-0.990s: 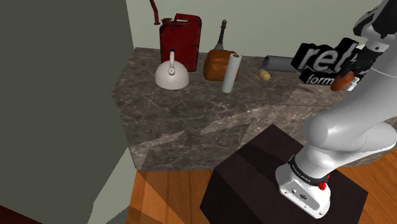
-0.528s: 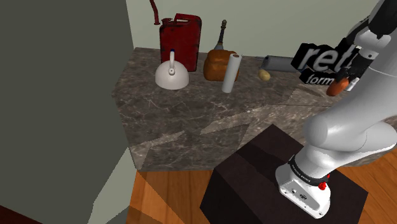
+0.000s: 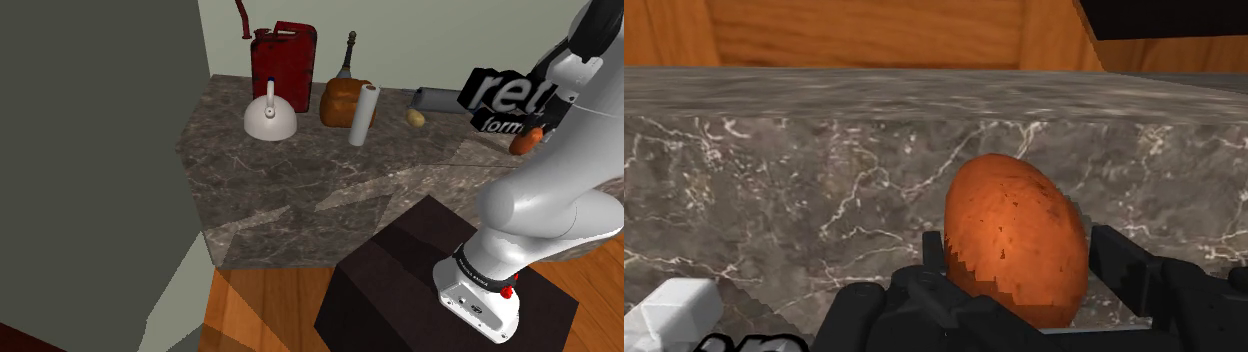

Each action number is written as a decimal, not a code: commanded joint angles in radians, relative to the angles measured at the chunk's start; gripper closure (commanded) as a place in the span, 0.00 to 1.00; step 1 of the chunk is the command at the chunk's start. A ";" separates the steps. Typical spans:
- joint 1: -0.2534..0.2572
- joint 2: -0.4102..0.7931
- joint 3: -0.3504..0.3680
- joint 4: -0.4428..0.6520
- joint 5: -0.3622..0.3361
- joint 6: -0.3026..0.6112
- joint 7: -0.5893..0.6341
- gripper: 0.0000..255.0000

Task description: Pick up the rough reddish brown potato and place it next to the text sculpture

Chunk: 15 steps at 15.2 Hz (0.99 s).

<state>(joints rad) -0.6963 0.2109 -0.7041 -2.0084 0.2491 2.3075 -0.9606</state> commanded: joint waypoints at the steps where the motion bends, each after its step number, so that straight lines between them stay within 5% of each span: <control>1: -0.003 0.018 0.005 -0.026 0.012 0.021 -0.010 1.00; 12: -0.012 0.045 0.016 -0.041 0.042 0.055 -0.031 1.00; 13: -0.013 0.047 0.017 -0.038 0.044 0.054 -0.032 0.00; 15: -0.013 0.048 0.018 -0.039 0.044 0.056 -0.031 0.00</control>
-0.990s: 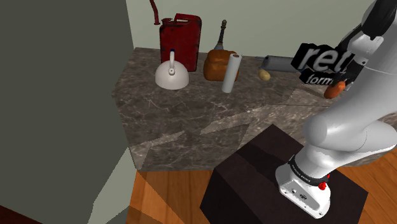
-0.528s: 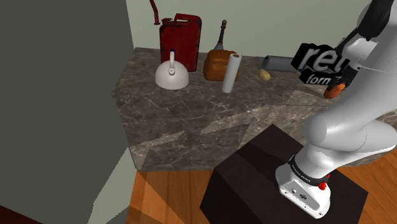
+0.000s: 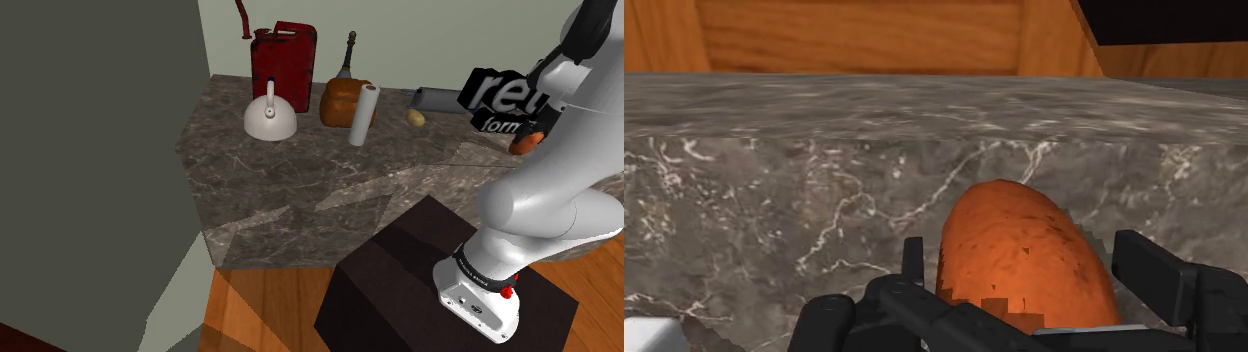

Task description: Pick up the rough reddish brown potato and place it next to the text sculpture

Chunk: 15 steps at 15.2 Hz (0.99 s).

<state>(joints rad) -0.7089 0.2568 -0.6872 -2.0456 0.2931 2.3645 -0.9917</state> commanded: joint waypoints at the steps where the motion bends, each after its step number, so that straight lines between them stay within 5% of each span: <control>1: 0.000 0.002 0.001 -0.002 0.000 -0.001 0.000 0.00; 7: 0.034 -0.099 -0.036 0.021 -0.100 -0.097 0.065 0.00; 15: 0.033 -0.100 -0.036 0.021 -0.100 -0.097 0.065 0.00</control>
